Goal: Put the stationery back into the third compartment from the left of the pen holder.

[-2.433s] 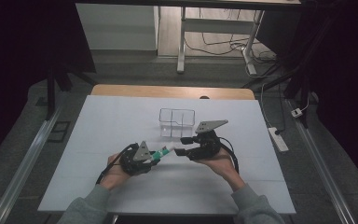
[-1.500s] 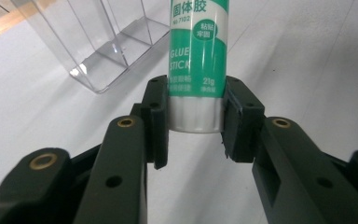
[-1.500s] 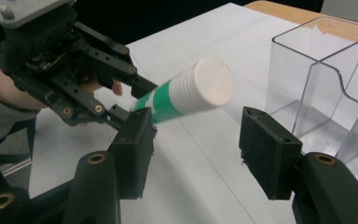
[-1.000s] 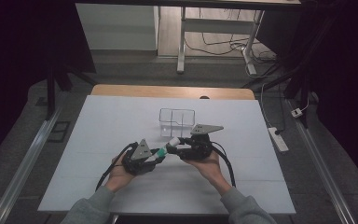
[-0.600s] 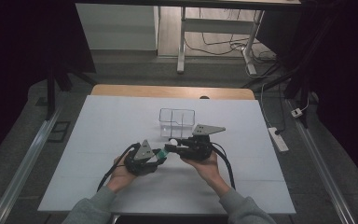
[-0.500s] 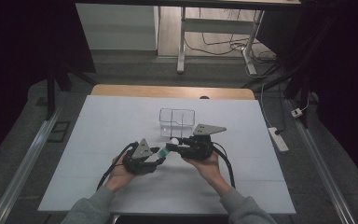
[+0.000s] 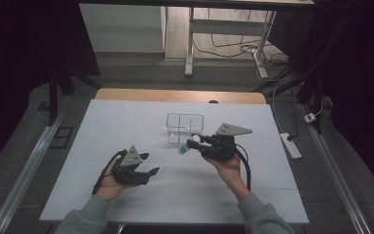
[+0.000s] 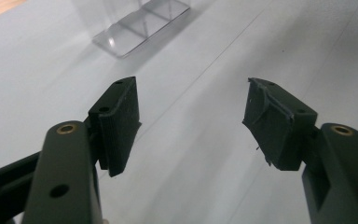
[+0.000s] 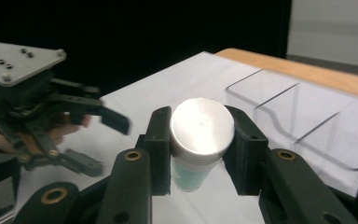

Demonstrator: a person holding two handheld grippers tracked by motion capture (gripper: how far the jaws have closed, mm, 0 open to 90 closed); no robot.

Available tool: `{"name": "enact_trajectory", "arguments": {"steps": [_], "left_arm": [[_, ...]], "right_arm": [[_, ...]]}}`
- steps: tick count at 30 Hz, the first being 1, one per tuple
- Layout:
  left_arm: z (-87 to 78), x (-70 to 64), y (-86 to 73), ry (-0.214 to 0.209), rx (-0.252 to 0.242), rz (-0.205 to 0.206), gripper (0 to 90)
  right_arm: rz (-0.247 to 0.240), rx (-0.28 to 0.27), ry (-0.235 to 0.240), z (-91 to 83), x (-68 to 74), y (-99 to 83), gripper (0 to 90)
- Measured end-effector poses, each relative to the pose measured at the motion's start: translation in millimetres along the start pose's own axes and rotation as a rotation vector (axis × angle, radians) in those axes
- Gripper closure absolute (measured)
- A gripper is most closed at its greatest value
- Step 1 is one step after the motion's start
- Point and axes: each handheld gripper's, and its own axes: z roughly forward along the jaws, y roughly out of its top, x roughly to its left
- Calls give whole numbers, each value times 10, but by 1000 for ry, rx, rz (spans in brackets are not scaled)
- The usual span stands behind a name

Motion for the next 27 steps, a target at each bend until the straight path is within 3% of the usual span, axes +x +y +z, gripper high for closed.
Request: {"name": "enact_trajectory", "arguments": {"steps": [6, 18, 21, 25, 27], "left_arm": [[-181, 116, -171, 53, 18, -18, 339], [-359, 242, -434, 83, 22, -87, 335], [-385, 254, -482, 86, 26, -98, 330], [-409, 276, -535, 92, 31, -107, 327], [-415, 288, -551, 94, 34, -112, 324]], "right_arm": [[-18, -41, -47, -130, -64, 107, 638], [-28, -68, -111, -199, -173, 183, 638], [-23, -80, -125, -185, -224, 230, 638], [-51, -51, -174, -102, -310, 311, 638], [-43, -44, -190, -67, -373, 350, 638]]}}
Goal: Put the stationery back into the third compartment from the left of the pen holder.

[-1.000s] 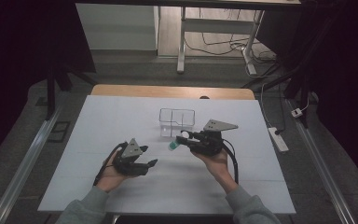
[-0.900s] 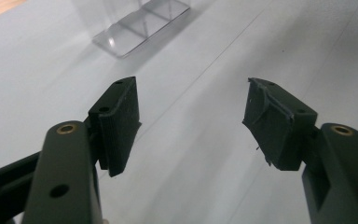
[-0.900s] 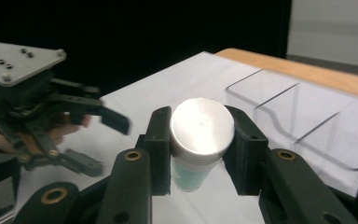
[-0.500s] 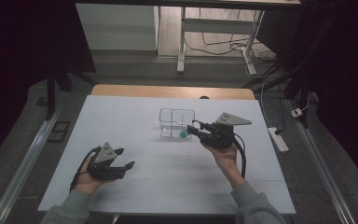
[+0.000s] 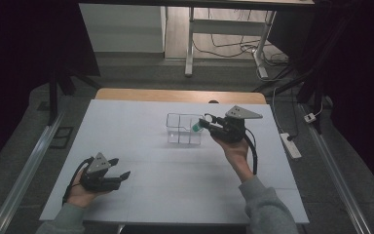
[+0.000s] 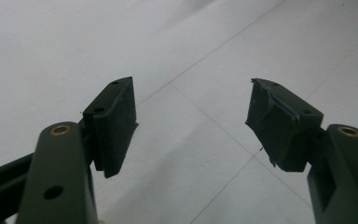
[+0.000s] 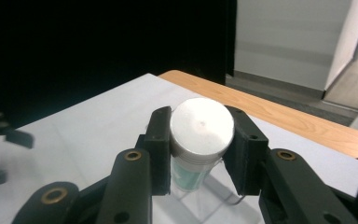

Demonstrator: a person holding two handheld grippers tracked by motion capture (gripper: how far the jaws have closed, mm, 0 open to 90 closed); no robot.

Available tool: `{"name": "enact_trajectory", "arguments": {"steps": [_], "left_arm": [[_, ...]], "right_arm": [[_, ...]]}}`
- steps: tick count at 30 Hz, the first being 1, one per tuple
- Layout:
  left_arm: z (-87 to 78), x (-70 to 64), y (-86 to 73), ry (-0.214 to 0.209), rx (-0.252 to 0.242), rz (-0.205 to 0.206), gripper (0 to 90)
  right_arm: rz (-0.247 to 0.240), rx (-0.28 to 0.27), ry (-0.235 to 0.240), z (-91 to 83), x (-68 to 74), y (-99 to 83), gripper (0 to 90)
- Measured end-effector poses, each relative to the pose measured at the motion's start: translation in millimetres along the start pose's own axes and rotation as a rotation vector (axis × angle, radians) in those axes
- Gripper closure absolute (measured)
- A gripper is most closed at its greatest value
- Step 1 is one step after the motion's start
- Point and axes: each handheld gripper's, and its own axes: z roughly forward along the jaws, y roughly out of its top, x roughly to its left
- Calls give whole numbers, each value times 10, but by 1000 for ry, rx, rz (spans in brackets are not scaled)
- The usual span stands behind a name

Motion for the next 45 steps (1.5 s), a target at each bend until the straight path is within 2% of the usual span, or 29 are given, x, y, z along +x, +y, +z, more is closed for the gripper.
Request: {"name": "enact_trajectory", "arguments": {"steps": [6, 10, 15, 17, 19, 22, 25, 33, 43, 45], "left_arm": [[1, 21, -11, -1, -1, -4, 321], [5, 16, -11, -4, -1, -2, 320], [14, 14, -12, -18, 2, -7, 315], [13, 12, -9, -17, 0, -6, 315], [14, 14, -11, -15, 2, -6, 314], [14, 20, -16, -13, 4, -7, 314], [15, 21, -15, -13, 3, -10, 314], [28, 23, -24, -10, 8, -14, 313], [45, 21, -21, -10, 15, -14, 312], [49, 22, -20, -9, 17, -12, 311]], "right_arm": [[1, 37, -54, 156, -124, 68, 637], [3, 82, -80, 279, -182, 17, 636], [25, 135, -65, 374, -224, -94, 626], [35, 135, -49, 384, -227, -121, 546], [28, 130, -48, 360, -209, -117, 521], [39, 121, -32, 290, -175, -123, 504], [24, 125, -33, 194, -152, -172, 492], [31, 139, -19, -178, -178, -344, 484], [26, 185, -59, -683, -228, -641, 483], [43, 196, -63, -768, -255, -707, 483]]}}
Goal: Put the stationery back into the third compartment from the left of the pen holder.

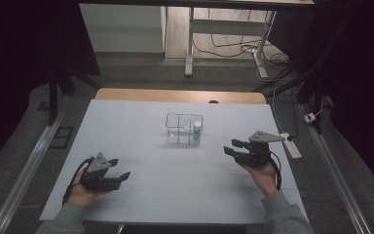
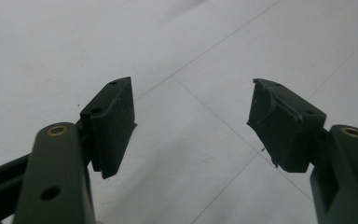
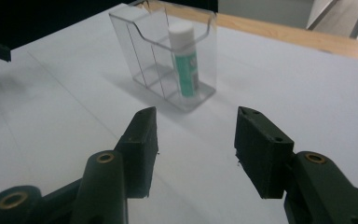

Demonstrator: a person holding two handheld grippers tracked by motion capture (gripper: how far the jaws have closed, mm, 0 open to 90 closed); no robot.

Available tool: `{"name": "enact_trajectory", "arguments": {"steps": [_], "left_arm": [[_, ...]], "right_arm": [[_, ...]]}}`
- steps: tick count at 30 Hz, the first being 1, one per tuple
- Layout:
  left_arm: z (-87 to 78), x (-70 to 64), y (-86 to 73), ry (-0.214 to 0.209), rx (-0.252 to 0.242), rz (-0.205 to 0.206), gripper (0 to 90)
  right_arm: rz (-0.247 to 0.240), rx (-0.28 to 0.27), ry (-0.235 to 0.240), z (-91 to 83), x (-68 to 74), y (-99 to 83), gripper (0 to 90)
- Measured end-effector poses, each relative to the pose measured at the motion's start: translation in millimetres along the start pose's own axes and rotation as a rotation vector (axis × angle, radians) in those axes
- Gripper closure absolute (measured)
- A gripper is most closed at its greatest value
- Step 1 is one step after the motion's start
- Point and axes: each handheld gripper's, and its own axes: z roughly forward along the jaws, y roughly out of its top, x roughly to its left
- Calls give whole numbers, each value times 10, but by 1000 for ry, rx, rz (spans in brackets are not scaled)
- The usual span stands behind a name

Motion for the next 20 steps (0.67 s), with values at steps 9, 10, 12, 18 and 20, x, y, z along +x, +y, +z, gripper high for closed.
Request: {"name": "enact_trajectory", "arguments": {"steps": [9, 10, 12, 18, 20], "left_arm": [[2, -5, 9, 3, -6, -5, 311], [3, -5, 11, 3, -7, -5, 311], [1, -4, 15, 3, -10, -6, 311], [1, 0, 19, 2, -13, -10, 311], [0, 1, 21, 2, -15, -10, 311]], "right_arm": [[-11, 49, -18, -215, -76, -258, 476], [-17, 55, -21, -234, -76, -283, 475], [-13, 58, -21, -261, -74, -330, 473], [-28, 67, -25, -298, -62, -382, 467], [-32, 70, -25, -296, -57, -386, 465]]}}
